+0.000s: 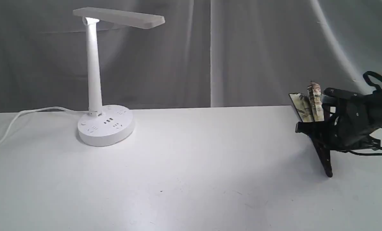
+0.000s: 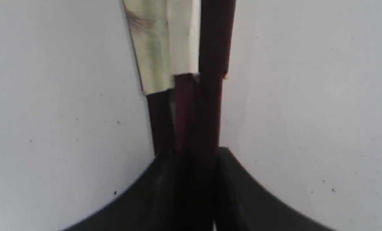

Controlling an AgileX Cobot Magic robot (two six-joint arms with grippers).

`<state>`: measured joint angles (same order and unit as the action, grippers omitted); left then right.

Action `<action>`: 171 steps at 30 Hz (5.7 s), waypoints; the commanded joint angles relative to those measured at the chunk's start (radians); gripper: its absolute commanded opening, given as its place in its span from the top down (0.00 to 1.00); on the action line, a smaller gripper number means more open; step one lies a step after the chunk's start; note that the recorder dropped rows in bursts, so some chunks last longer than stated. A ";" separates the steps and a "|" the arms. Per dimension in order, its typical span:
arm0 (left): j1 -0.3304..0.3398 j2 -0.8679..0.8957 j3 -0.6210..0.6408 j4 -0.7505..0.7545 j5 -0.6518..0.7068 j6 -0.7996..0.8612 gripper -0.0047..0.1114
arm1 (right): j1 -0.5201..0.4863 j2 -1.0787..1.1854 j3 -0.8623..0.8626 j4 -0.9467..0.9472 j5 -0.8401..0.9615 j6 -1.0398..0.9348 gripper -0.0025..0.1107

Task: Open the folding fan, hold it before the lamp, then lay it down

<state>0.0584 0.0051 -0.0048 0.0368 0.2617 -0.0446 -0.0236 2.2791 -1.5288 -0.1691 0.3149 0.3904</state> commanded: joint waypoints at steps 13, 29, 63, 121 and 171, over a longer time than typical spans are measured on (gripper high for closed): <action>0.000 -0.005 0.005 -0.380 -0.117 -0.003 0.96 | 0.005 -0.134 0.014 0.364 0.213 -0.599 0.98; 0.000 -0.005 -0.005 -0.476 -0.146 -0.004 0.96 | 0.005 -0.355 0.226 0.800 0.208 -1.048 0.98; -0.641 1.552 -0.736 -0.390 -0.466 -0.354 0.96 | 0.005 -0.608 0.567 1.472 0.345 -1.615 0.98; -0.446 2.125 -1.320 -1.781 0.368 1.088 0.72 | 0.005 -0.608 0.613 1.660 0.378 -1.803 0.98; -0.570 1.974 -1.183 0.280 0.363 -0.150 0.96 | 0.005 -0.608 0.613 1.723 0.352 -1.856 0.98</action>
<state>-0.5056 1.9907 -1.1308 0.6642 0.4613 -0.5991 -0.0203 1.6833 -0.9158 1.5368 0.6606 -1.4552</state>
